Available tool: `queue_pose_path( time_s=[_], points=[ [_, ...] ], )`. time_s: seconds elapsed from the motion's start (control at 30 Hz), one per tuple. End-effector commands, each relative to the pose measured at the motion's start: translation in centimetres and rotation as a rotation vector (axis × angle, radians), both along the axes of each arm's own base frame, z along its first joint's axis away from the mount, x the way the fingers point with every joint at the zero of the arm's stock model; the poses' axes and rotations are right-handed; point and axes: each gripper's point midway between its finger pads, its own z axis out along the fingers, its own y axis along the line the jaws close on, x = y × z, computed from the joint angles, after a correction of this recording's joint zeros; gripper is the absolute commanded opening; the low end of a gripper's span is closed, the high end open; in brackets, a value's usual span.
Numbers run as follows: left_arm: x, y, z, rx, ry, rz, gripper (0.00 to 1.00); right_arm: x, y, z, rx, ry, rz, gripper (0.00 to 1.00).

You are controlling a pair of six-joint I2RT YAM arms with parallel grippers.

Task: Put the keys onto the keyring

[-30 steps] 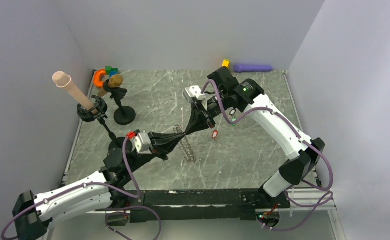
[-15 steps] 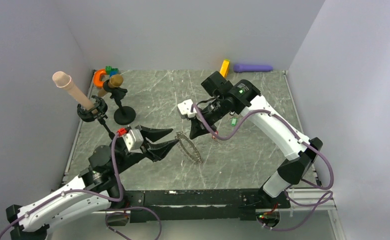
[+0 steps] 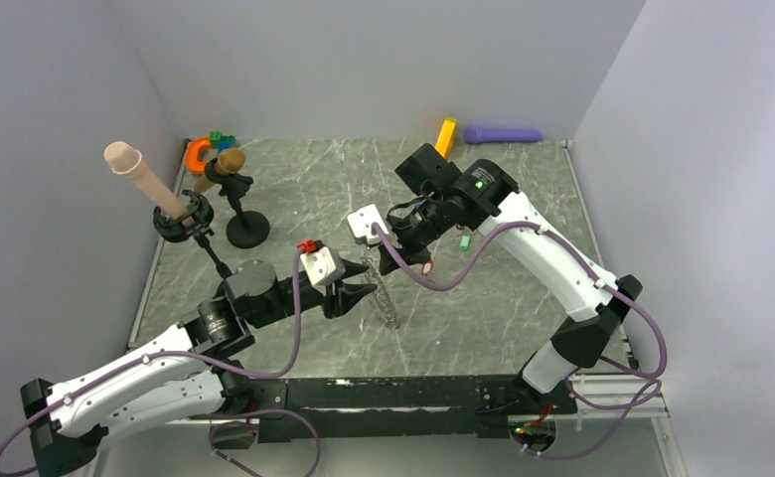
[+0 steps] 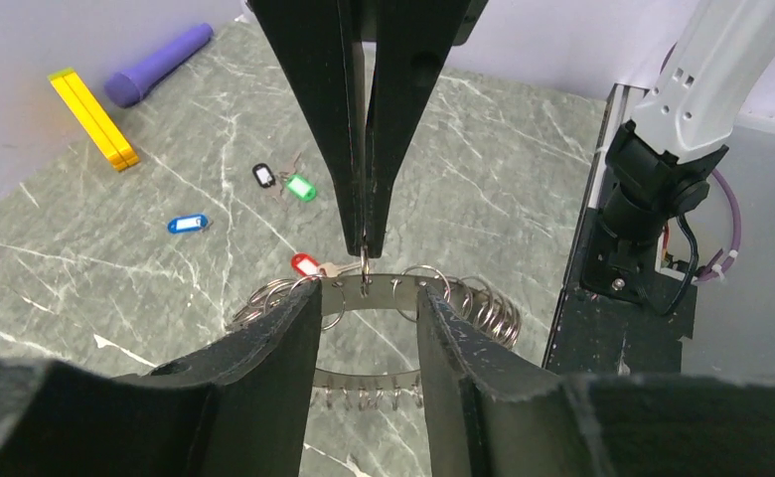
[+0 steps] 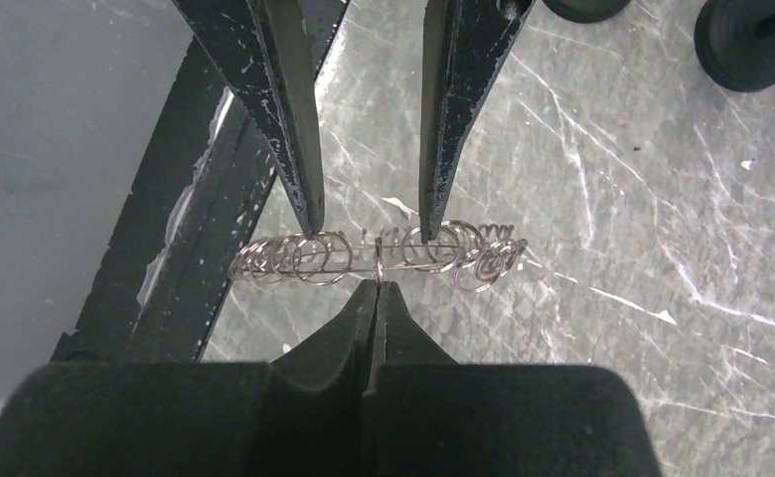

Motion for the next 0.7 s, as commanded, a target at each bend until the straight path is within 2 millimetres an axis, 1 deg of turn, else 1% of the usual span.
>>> queue_pose_path(
  time_s=[0.0,0.23,0.43,0.53,0.67],
  points=[
    [-0.2,0.0,2.3,-0.058,-0.065,-0.012,0.44,0.0,0.3,1.9,0.057,-0.033,0.001,0.00],
    [0.0,-0.6,1.8,-0.060,-0.055,-0.020,0.37,-0.4,0.5,2.2,0.072,-0.014,0.009,0.00],
    [0.1,-0.9,1.6,-0.057,-0.055,-0.025,0.27,-0.7,0.6,2.5,0.084,-0.008,0.016,0.00],
    [0.1,-1.0,1.5,-0.055,-0.056,-0.027,0.24,-0.7,0.5,2.6,0.087,-0.006,0.017,0.00],
    [0.2,-1.0,1.7,-0.061,-0.061,-0.027,0.14,-0.8,0.5,2.7,0.090,-0.004,0.020,0.00]
  ],
)
